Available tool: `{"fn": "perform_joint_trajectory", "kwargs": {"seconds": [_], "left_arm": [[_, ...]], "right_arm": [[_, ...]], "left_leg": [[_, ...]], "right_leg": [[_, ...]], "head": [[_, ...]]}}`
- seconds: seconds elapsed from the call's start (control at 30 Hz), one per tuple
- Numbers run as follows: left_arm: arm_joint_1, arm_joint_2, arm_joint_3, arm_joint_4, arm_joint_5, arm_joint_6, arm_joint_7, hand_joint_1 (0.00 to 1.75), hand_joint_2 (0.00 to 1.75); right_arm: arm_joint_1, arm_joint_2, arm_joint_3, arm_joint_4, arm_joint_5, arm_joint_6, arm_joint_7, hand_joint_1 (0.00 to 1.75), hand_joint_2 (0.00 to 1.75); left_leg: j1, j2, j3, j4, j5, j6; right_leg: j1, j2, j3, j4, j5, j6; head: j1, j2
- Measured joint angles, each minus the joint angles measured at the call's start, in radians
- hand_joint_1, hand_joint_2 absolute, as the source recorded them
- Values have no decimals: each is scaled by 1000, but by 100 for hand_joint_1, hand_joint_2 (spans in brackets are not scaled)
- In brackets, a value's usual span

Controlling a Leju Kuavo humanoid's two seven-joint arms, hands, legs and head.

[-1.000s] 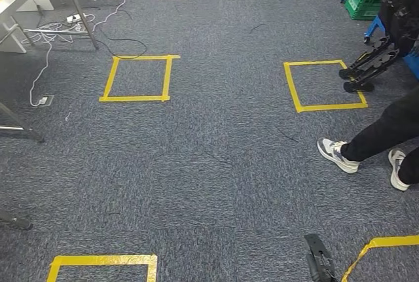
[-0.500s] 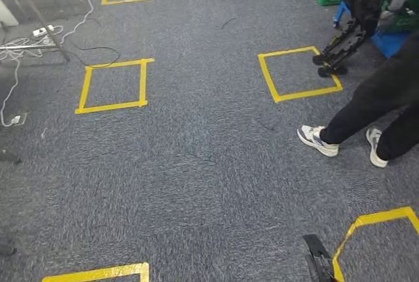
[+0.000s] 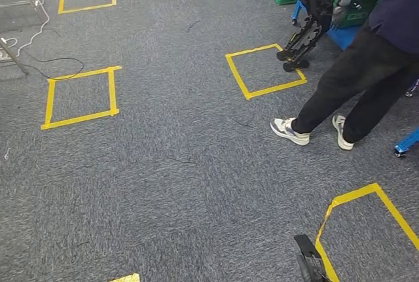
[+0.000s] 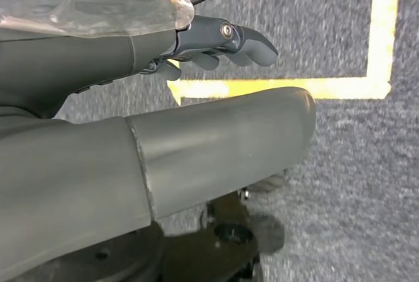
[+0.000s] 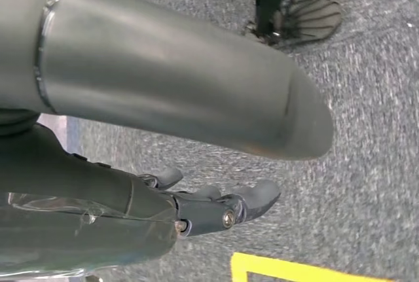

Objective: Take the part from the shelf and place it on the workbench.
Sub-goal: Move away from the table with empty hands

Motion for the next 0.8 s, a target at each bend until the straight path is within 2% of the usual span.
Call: {"fn": "perform_joint_trajectory", "kwargs": {"seconds": [0.03,0.07,0.1,0.13,0.17,0.2,0.27,0.33,0.4,0.47,0.5,0.53,0.57,0.6,0.63,0.67,0.7,0.73,0.8], "left_arm": [[2,1,0,0,1,0,0,0,0],[4,1,0,0,1,0,0,0,0],[6,1,0,0,2,1,0,0,0],[8,1,0,0,3,1,0,0,0],[8,1,0,0,3,1,0,0,0],[7,-1,0,0,3,1,0,0,0],[6,-3,0,0,2,1,0,0,0],[4,-4,0,0,0,1,0,0,0],[3,-4,0,0,-1,1,0,0,0],[2,-4,0,0,-2,1,0,0,0],[1,-4,0,0,-3,1,0,0,0],[2,-5,0,0,-3,1,0,0,0],[2,-5,0,0,-4,1,0,0,0],[3,-5,0,0,-4,1,0,0,0],[4,-5,0,0,-4,1,0,0,0],[5,-5,0,0,-4,1,0,0,0],[5,-5,0,0,-4,1,0,0,0],[5,-4,0,0,-4,1,0,0,0],[4,0,0,0,-4,2,0,0,0]], "right_arm": [[-1,0,0,0,0,0,0,0,0],[-1,1,1,0,0,0,0,0,0],[-1,1,1,0,0,0,0,0,0],[0,1,1,1,-1,0,1,0,0],[0,2,2,1,-2,0,1,0,0],[1,2,2,1,-3,0,1,0,0],[-1,2,2,1,-3,-2,0,0,0],[-2,2,3,2,-4,-4,-1,0,0],[-2,3,4,3,-5,-6,-2,0,0],[-2,3,5,3,-6,-7,-2,0,0],[-2,3,6,3,-8,-8,-2,0,0],[-2,3,6,3,-11,-10,-2,0,0],[-2,3,6,4,-14,-11,-2,0,0],[-2,3,6,4,-16,-11,-2,0,0],[-2,3,6,4,-16,-12,-2,0,0],[-1,3,6,4,-16,-12,-2,0,0],[-1,3,6,4,-16,-13,-2,0,0],[-1,4,6,4,-16,-13,-2,0,0],[-3,6,6,4,-16,-13,-2,0,0]], "left_leg": [[-2,10,0,-2,1,2],[-3,21,0,-2,1,3],[-4,32,0,-1,0,3],[-5,41,0,-1,0,3],[-5,50,0,1,-1,2],[-5,58,1,2,-2,1],[-8,72,2,12,-9,-7],[-12,84,2,19,-13,-16],[-13,95,2,21,-15,-24],[-9,73,-10,54,-42,-37],[-7,54,-31,103,-73,-43],[-5,35,-62,172,-111,-48],[-3,25,-97,248,-145,-52],[-2,21,-126,309,-166,-54],[-2,20,-139,334,-166,-53],[-2,18,-132,317,-145,-51],[-2,13,-108,261,-108,-46],[-2,-4,-72,182,-65,-39],[-3,-45,-17,53,-16,-26]], "right_leg": [[1,-25,-30,72,-40,3],[0,-39,-61,146,-75,6],[0,-47,-83,202,-96,8],[0,-50,-87,219,-96,10],[-1,-54,-69,192,-75,10],[-1,-61,-36,132,-43,9],[3,-96,41,-14,10,2],[9,-112,70,-79,25,-12],[10,-93,67,-81,30,-26],[6,-78,65,-85,37,-38],[3,-71,63,-87,40,-44],[3,-64,60,-86,42,-46],[2,-57,57,-86,44,-49],[2,-48,56,-86,45,-50],[3,-37,55,-86,46,-50],[3,-25,56,-86,47,-50],[2,-14,57,-86,47,-49],[2,-3,58,-86,48,-47],[2,15,55,-85,49,-41]], "head": [[6,0],[11,0],[15,0],[17,0],[19,0],[22,0],[29,0],[27,0],[19,0],[13,0],[9,0],[3,0],[-1,0],[-3,0],[-5,0],[-6,0],[-7,0],[-9,0],[-9,0]]}}
